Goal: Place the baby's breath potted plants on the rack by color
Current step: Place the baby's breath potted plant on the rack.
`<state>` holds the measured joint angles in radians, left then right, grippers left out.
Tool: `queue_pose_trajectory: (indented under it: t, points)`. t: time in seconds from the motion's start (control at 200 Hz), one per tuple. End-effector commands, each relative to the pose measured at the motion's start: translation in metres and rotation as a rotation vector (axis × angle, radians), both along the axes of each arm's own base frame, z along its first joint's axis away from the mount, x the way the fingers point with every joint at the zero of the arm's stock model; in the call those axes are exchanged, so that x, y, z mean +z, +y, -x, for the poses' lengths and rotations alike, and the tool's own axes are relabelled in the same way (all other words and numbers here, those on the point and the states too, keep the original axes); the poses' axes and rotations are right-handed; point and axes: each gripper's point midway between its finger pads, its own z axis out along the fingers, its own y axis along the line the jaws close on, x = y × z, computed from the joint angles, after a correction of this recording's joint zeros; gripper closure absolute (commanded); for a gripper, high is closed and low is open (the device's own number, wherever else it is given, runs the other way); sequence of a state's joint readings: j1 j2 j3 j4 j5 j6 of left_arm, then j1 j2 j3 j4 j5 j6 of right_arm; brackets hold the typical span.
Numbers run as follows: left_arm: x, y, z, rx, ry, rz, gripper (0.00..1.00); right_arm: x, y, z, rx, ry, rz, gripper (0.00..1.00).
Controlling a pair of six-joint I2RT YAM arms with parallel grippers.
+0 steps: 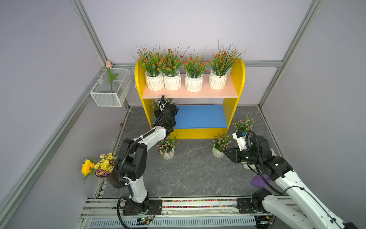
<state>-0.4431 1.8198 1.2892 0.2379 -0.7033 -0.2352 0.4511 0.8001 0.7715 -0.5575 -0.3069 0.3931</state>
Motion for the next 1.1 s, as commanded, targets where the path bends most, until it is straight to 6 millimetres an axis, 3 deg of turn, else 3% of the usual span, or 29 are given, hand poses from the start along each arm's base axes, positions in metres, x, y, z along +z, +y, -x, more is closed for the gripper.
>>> queue_pose_trajectory:
  t: [0.0, 0.13, 0.26, 0.4, 0.585, 0.84, 1.095]
  points:
    - [0.016, 0.011, -0.009, 0.063, -0.039, 0.027, 0.52, -0.009, -0.004, 0.003, -0.019, 0.025, 0.007, 0.68]
    - [0.007, 0.012, -0.012, 0.082, -0.018, 0.026, 0.48, -0.009, -0.005, 0.003, -0.022, 0.024, 0.011, 0.68]
    - [0.000, 0.017, -0.010, 0.121, -0.015, 0.036, 0.27, -0.010, -0.006, 0.003, -0.024, 0.020, 0.012, 0.67]
    - [-0.006, 0.019, -0.009, 0.141, -0.007, 0.045, 0.13, -0.010, -0.006, 0.003, -0.024, 0.021, 0.013, 0.66]
    - [-0.011, 0.020, -0.010, 0.154, 0.006, 0.048, 0.02, -0.010, -0.006, 0.003, -0.024, 0.019, 0.013, 0.66]
    - [-0.011, 0.021, -0.008, 0.157, 0.012, 0.057, 0.00, -0.009, -0.005, 0.002, -0.021, 0.018, 0.014, 0.66]
    - [0.009, 0.021, 0.006, 0.142, -0.002, 0.052, 0.00, -0.011, -0.002, -0.002, -0.016, 0.021, 0.010, 0.64]
